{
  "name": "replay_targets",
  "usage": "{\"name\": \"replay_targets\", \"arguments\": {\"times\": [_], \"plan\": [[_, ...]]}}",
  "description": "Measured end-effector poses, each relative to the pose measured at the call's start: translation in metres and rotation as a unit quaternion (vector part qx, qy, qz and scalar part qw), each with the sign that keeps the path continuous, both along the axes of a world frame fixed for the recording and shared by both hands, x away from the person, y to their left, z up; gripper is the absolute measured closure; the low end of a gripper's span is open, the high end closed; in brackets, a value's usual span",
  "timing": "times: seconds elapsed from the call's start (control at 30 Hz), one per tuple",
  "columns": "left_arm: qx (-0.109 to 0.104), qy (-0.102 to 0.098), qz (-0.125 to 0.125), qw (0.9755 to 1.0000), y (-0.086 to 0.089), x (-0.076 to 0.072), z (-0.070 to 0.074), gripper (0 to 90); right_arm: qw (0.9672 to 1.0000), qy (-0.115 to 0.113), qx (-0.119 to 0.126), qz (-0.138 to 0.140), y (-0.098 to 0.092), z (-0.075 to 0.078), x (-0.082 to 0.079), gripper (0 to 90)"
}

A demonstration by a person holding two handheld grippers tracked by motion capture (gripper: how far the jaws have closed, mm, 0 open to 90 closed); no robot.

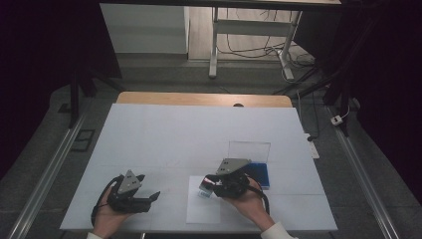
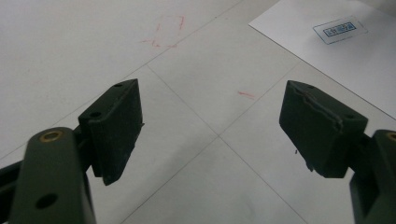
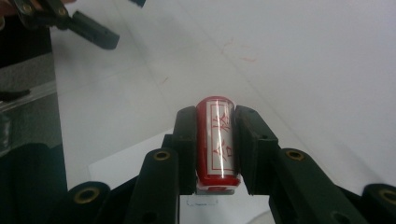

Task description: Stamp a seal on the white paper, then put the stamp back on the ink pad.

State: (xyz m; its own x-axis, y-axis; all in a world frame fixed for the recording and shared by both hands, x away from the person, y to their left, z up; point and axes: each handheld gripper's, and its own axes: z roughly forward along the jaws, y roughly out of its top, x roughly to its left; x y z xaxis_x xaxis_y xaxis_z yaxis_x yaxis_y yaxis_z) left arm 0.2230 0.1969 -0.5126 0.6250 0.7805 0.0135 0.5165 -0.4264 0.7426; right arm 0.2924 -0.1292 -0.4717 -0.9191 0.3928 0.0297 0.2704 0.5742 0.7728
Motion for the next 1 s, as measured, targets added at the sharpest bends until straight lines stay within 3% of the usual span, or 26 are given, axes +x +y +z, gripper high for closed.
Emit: {"name": "replay_targets", "arguments": {"times": [0.5, 0.73, 1.0], "plan": [[0.0, -0.002, 0.002, 1.0, 0.001, 0.0, 0.001, 22.1, 0.9994, -0.014, 0.019, -0.024, -0.025, 0.018, 0.005, 69.7], [0.0, -0.003, 0.003, 1.0, 0.001, -0.001, 0.001, 22.1, 0.9977, -0.04, -0.002, -0.054, -0.042, 0.024, 0.011, 69.7], [-0.002, -0.003, 0.007, 1.0, 0.003, 0.0, 0.001, 21.8, 0.9946, -0.046, -0.007, -0.093, -0.071, 0.028, 0.021, 69.7]]}}
